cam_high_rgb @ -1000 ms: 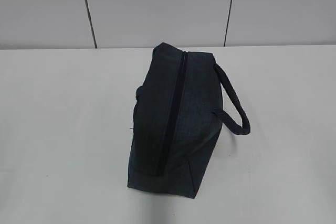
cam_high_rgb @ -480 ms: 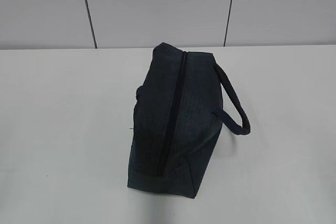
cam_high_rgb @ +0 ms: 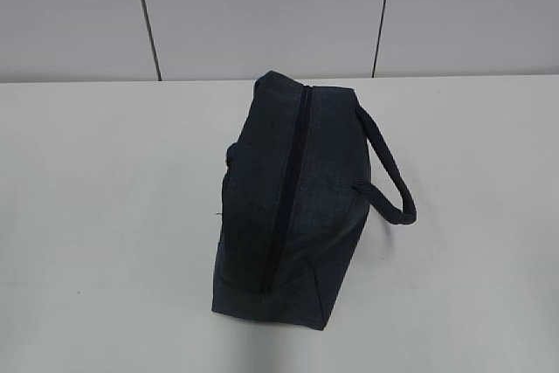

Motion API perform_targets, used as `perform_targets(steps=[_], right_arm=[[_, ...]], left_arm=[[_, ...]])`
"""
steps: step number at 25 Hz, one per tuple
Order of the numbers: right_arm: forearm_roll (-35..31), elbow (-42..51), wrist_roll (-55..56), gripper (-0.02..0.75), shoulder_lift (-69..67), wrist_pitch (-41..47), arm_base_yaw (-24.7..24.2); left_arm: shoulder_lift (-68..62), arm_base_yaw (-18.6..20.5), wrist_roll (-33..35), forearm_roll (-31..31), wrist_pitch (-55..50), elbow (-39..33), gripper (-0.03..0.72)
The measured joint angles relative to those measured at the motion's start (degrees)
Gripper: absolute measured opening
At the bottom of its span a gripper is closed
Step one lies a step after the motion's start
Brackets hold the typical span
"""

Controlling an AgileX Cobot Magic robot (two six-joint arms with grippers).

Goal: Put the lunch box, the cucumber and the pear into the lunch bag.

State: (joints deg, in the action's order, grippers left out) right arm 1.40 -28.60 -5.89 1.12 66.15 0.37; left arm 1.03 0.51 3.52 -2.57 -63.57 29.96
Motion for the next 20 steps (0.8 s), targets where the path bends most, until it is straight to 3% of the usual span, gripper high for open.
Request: perform_targets(steps=[20], right_arm=[[0.0,0.0,0.0,0.332,0.0,-0.09,0.0]], left_arm=[[0.0,0.0,0.0,0.0,0.01,0.0,0.363]])
